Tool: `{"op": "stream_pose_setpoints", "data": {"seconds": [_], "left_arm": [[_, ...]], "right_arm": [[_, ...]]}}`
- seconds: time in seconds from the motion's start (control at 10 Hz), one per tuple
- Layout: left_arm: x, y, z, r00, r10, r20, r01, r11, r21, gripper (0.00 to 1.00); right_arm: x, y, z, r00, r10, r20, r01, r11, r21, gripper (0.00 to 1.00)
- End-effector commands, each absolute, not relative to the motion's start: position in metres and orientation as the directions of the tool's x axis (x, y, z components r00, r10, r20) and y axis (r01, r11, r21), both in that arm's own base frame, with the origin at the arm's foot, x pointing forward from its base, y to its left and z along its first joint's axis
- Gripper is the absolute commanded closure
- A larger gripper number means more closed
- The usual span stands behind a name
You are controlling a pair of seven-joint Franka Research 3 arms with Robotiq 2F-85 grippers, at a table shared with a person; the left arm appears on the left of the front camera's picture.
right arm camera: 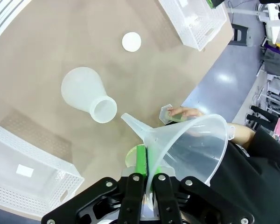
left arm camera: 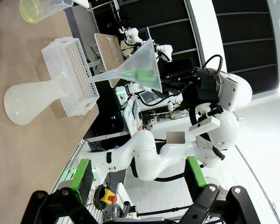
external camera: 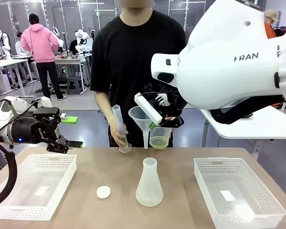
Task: Prepare the solutions needed for the experiment.
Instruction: Pick up the Plastic Funnel and insert it into the Big flask.
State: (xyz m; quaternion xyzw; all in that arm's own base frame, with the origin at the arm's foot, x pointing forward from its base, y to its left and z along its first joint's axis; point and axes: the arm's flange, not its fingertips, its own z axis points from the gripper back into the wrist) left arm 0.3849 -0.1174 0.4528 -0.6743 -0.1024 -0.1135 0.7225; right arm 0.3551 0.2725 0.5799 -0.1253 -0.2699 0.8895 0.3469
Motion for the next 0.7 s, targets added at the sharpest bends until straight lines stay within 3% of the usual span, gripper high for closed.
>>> {"op": "stream_pose_setpoints", "data": {"seconds": [0.0,0.6], "left_arm": [[0.3844,-0.1186,0.4547,0.953,-0.026,0.301,0.302,0.05,-0.952,0.0],[0.3844,-0.1186,0.4547,0.953,-0.026,0.301,0.302,0.05,-0.952,0.0]], "right_arm": [[0.3541,0.2736,0.5797,-0.722,0.691,-0.035,-0.556,-0.609,-0.566,0.97],[0.3541,0.2693,0.5729,-0.719,0.693,-0.044,-0.555,-0.611,-0.564,0.97]]}}
